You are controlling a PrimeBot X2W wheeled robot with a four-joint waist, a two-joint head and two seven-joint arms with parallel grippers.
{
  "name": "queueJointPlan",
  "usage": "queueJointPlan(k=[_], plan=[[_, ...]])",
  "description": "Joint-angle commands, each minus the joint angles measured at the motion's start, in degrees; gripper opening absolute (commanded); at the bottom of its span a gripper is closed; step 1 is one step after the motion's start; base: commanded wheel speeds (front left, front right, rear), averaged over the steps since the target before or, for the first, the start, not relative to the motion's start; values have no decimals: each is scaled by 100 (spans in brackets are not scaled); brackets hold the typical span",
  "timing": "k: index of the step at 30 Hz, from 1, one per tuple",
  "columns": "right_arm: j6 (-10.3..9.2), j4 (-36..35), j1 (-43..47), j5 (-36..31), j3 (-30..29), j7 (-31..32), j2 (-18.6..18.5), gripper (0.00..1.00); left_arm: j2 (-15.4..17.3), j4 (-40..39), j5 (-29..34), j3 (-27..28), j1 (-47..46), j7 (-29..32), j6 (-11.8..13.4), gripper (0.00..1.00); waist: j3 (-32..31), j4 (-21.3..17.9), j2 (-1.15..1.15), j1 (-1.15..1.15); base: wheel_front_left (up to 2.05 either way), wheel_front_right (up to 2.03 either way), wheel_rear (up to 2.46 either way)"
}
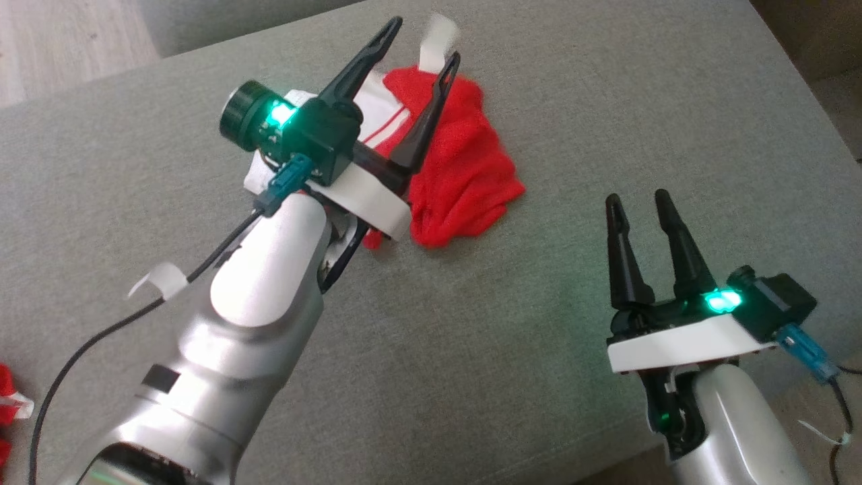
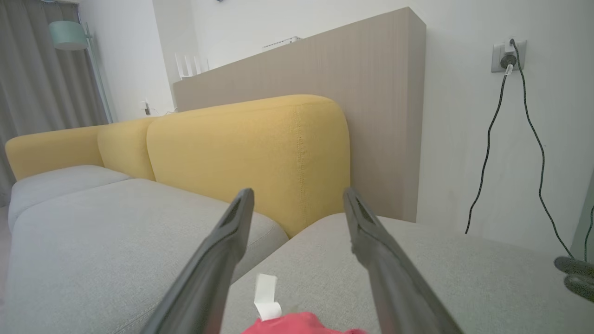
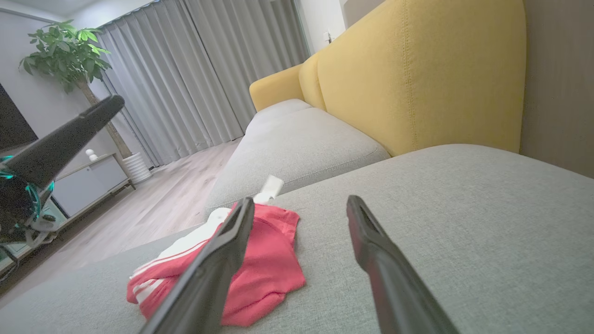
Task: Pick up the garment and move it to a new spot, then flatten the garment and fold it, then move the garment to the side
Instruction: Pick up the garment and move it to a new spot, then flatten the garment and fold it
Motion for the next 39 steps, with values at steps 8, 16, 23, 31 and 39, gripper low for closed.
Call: queueJointPlan(k=[8, 16, 23, 31, 39], plan=[[44, -141, 15, -147, -73, -61, -26, 100, 217, 203, -176, 332, 58, -233, 116, 100, -312, 496, 0, -1, 0, 0, 0], [44, -77, 269, -481, -283, -61, -26, 100, 591, -406, -324, 1012, 1312, -270, 530, 100, -737, 1283, 0, -1, 0, 0, 0], [44, -83, 482, -636, -452, -61, -26, 100, 686, -1421, 0, 1510, 2956, -271, 855, 100, -996, 1754, 0, -1, 0, 0, 0], [44, -74, 812, -733, -629, -61, -26, 100, 171, -2076, 218, 1931, 4140, -271, 780, 100, -1210, 1997, 0, -1, 0, 0, 0], [44, -93, 799, -717, -620, -61, -26, 100, 7, -2124, 421, 2224, 4250, -272, 562, 100, -1167, 1949, 0, -1, 0, 0, 0]])
